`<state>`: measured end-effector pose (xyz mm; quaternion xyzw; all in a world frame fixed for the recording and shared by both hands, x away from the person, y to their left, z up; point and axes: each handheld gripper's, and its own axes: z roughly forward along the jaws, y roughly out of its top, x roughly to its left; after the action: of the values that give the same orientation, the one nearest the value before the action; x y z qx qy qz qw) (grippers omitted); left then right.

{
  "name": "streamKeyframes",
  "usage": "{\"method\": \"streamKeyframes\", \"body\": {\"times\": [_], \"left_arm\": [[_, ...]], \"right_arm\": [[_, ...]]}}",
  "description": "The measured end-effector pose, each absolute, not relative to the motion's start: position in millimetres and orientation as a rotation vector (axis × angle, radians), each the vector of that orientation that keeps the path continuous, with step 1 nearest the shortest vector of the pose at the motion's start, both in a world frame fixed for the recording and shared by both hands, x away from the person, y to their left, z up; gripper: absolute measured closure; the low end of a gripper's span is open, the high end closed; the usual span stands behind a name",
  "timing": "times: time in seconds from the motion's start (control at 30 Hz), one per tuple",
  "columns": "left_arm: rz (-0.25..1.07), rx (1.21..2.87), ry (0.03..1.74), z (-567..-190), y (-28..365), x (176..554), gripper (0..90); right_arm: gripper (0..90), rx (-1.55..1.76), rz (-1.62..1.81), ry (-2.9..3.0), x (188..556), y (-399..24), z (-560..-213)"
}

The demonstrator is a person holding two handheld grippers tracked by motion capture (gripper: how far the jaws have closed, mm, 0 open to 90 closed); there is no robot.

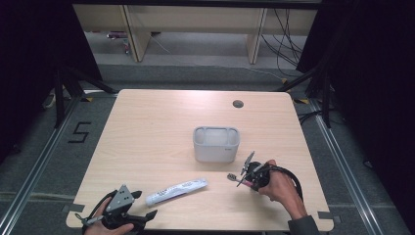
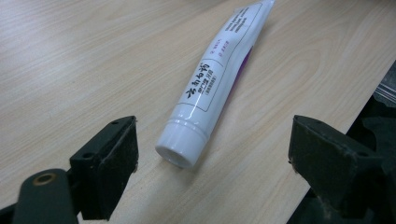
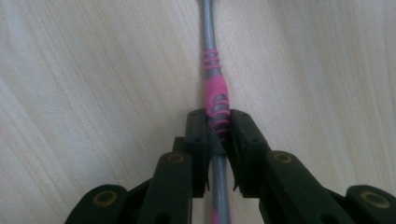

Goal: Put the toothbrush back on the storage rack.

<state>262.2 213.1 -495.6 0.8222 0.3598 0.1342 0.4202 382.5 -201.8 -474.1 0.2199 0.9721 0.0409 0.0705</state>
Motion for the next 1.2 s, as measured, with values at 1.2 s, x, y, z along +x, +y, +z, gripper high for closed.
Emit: {"method": "streamKeyframes", "body": {"times": [1.2], "left_arm": [[0.335,2.032,0.907,-496.6,211.7,261.4,15.5]], "right_arm": [[80.2,0.677,0.445,2.843,365.1,-212.7,-426.3]]}}
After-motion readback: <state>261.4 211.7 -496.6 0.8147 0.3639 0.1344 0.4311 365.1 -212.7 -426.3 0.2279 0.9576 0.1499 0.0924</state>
